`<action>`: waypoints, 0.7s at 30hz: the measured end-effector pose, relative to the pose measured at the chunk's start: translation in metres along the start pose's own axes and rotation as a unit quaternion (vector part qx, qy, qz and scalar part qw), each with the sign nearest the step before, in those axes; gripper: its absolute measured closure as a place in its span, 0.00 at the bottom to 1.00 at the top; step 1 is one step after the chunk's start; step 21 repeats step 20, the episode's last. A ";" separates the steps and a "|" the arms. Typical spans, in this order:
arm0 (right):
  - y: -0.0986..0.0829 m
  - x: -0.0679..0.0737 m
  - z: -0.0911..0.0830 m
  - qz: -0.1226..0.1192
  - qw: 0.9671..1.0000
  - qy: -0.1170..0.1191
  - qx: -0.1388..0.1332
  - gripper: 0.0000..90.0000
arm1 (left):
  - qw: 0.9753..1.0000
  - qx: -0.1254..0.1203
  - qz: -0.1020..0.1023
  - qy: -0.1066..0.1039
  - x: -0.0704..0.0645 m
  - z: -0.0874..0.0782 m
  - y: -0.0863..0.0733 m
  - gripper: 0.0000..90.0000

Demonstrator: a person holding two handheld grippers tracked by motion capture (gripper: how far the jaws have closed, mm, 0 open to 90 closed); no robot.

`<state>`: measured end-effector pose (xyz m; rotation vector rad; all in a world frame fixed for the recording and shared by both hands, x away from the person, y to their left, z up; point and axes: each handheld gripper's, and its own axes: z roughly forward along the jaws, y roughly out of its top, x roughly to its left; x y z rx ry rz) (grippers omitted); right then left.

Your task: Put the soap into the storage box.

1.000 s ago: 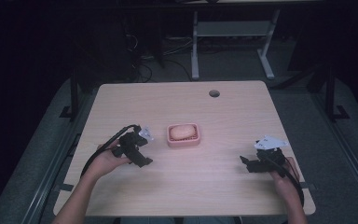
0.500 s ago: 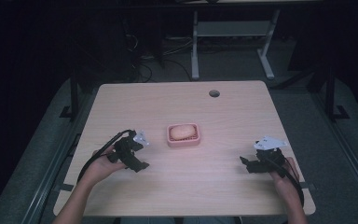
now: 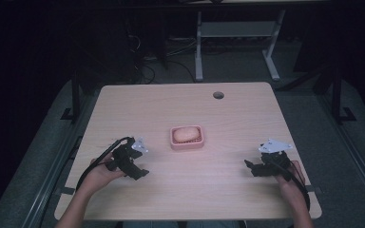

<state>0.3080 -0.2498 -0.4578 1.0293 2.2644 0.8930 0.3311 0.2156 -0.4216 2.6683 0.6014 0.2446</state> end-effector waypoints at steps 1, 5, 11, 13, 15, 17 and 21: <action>0.000 0.000 0.000 0.000 1.000 0.000 0.000 0.15 | 1.000 -0.001 -0.001 0.001 0.000 -0.001 -0.001 0.26; 0.000 0.001 0.000 -0.003 1.000 0.000 0.000 0.15 | 1.000 -0.004 -0.005 0.004 -0.001 -0.002 -0.007 0.26; 0.000 0.002 0.000 -0.003 1.000 0.000 0.002 0.15 | 1.000 -0.006 -0.011 0.008 -0.004 -0.004 -0.015 0.26; 0.000 0.002 0.000 -0.003 1.000 0.001 0.002 0.15 | 1.000 -0.008 -0.011 0.008 -0.004 -0.004 -0.017 0.25; 0.000 0.002 0.000 -0.004 1.000 0.001 0.001 0.15 | 1.000 -0.013 -0.019 0.013 -0.008 -0.005 -0.022 0.25; 0.000 0.003 -0.001 -0.006 1.000 0.001 0.000 0.15 | 1.000 -0.012 -0.019 0.016 -0.011 -0.005 -0.025 0.25; 0.001 0.003 -0.002 -0.009 1.000 0.002 -0.002 0.15 | 1.000 -0.009 -0.020 0.018 -0.014 -0.004 -0.029 0.23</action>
